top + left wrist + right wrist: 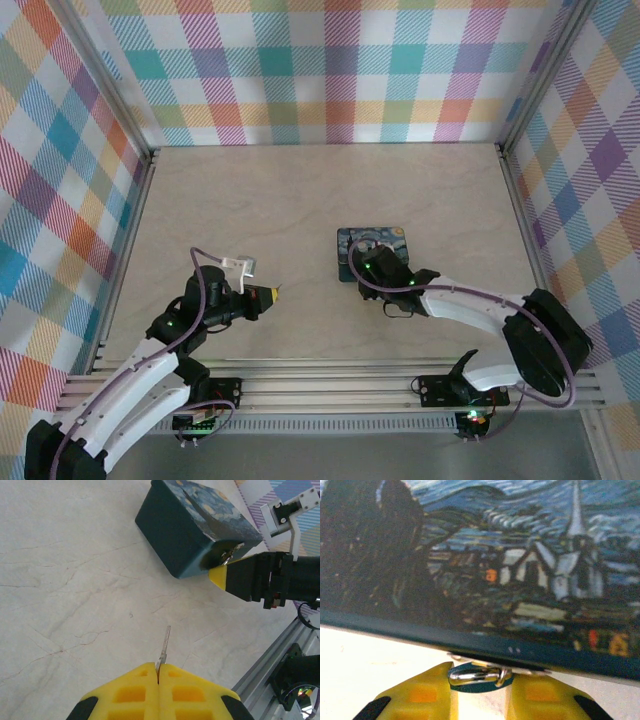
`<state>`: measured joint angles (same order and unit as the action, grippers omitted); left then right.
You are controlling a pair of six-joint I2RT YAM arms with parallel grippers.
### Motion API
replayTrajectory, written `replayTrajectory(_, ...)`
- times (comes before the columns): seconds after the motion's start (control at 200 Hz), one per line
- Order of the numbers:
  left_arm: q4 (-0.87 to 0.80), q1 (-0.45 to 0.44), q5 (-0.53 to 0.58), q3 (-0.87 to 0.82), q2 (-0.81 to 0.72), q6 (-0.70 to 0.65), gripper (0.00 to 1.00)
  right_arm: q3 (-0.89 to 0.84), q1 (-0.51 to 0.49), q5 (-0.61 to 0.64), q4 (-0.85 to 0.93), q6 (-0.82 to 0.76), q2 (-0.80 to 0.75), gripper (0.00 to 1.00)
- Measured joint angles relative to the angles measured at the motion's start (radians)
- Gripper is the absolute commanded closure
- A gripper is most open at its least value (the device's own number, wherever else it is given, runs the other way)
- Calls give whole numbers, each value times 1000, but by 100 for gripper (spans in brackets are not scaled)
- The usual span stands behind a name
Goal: Unlock a padlock with a key
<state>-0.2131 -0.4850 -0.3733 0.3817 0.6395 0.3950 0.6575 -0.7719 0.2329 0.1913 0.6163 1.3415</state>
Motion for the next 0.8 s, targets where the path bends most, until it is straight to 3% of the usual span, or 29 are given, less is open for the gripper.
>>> replayTrajectory(0.44, -27, 0, -11, 12, -33, 35, 100, 231, 7, -182, 327, 103, -13, 100)
replayTrajectory(0.8, -43, 0, -56, 135, 29, 61, 100, 482, 20, -285, 587, 140, 55, 100)
